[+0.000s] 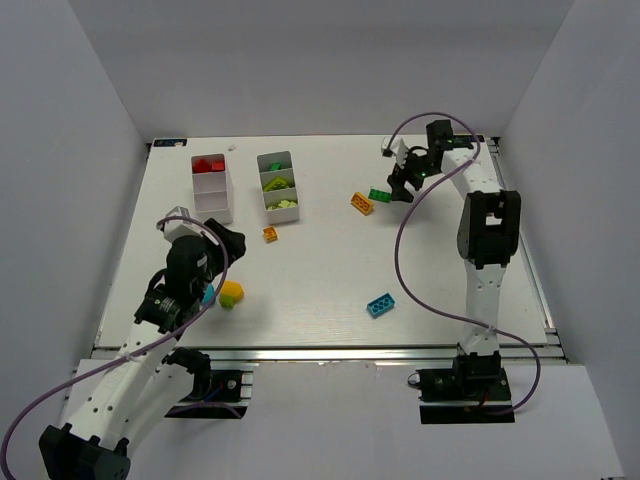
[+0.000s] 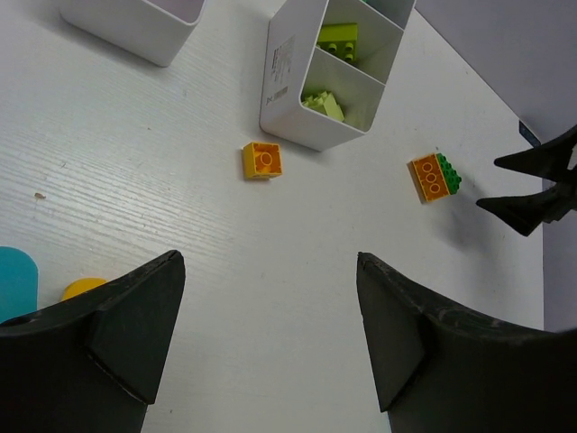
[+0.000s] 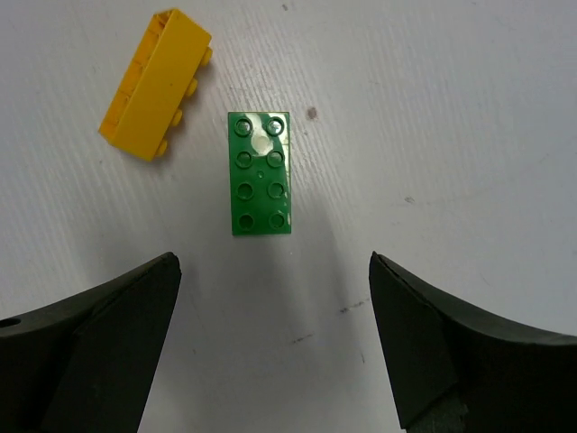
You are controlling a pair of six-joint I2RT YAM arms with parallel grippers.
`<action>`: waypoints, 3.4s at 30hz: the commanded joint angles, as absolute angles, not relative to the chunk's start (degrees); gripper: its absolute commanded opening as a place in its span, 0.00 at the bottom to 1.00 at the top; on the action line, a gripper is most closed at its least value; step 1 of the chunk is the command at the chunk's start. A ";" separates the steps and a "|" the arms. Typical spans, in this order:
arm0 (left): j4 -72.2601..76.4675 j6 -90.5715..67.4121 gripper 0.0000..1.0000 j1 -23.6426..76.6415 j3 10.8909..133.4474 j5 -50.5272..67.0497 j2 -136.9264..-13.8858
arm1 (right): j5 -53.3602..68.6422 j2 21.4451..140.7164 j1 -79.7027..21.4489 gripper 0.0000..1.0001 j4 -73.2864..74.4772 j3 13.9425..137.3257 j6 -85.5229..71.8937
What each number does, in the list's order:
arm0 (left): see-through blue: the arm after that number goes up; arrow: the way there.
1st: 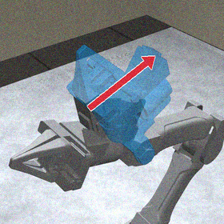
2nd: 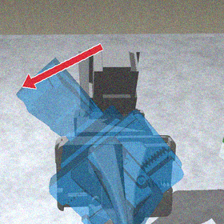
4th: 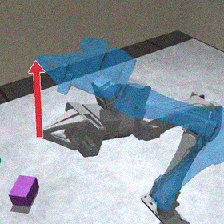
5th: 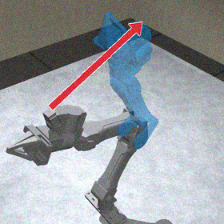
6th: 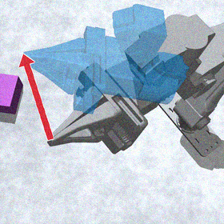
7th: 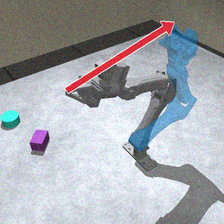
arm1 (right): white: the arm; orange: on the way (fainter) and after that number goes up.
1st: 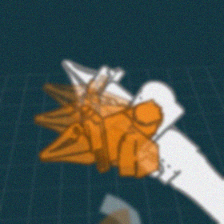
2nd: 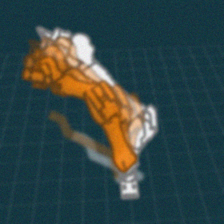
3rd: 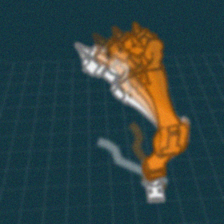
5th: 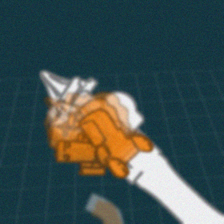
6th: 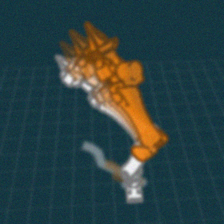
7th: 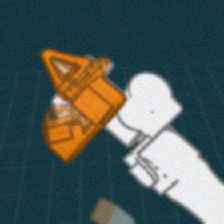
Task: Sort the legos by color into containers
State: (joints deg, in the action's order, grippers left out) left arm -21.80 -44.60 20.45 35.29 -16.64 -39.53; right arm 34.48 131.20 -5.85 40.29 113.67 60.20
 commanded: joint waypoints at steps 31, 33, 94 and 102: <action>-22.68 -47.02 0.86 20.21 34.45 -15.91 -38.32 | 33.05 145.90 -10.46 0.59 55.72 126.31 73.91; -22.06 -47.02 0.86 20.21 34.28 -15.65 -38.76 | 33.31 142.07 -11.07 0.50 54.77 120.37 76.71; -27.07 -48.96 0.86 20.21 32.43 -17.84 -31.90 | 10.81 138.16 -39.73 0.15 -31.11 114.18 43.42; -27.25 -48.43 0.86 20.21 33.13 -17.75 -32.96 | 12.22 138.08 -39.73 0.41 -30.67 111.98 43.33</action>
